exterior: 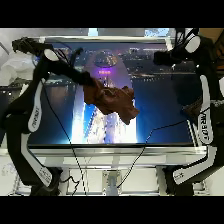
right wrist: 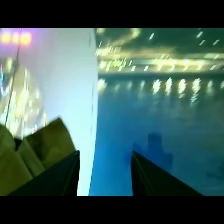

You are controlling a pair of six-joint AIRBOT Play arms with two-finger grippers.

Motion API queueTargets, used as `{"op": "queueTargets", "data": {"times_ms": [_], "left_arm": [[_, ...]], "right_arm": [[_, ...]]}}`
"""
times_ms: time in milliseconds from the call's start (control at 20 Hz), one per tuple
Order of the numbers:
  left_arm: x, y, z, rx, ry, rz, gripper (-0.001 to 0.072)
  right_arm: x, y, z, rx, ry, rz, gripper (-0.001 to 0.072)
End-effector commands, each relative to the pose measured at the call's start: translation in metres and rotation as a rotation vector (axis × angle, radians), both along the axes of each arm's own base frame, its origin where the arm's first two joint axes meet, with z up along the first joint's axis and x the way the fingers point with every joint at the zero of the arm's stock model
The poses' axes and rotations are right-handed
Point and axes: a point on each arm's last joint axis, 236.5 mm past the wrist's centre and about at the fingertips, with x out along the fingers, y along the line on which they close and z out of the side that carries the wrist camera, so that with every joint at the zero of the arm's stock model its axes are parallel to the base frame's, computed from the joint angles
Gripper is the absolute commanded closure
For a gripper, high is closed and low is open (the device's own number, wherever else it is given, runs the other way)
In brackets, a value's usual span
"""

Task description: Fold the shirts.

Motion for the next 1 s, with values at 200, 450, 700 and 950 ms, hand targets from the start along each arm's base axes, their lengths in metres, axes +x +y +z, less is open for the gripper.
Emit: {"op": "queueTargets", "data": {"times_ms": [200,450,700,950], "left_arm": [[-0.041,0.012,-0.052,0.072,0.257,-0.082,0.0678],[-0.049,0.012,-0.050,0.071,0.296,-0.091,0.0567],[-0.050,0.012,-0.050,0.074,0.303,-0.085,0.0566],[-0.046,0.012,-0.051,0.073,0.289,-0.073,0.0567]], "right_arm": [[-0.062,0.083,-0.090,0.199,0.222,0.299,0.0237],[-0.071,0.149,-0.132,0.304,0.225,0.468,0.0230],[-0.047,0.172,-0.161,0.270,0.139,0.452,0.0231],[-0.056,0.183,-0.176,0.266,0.159,0.505,0.0296]]}}
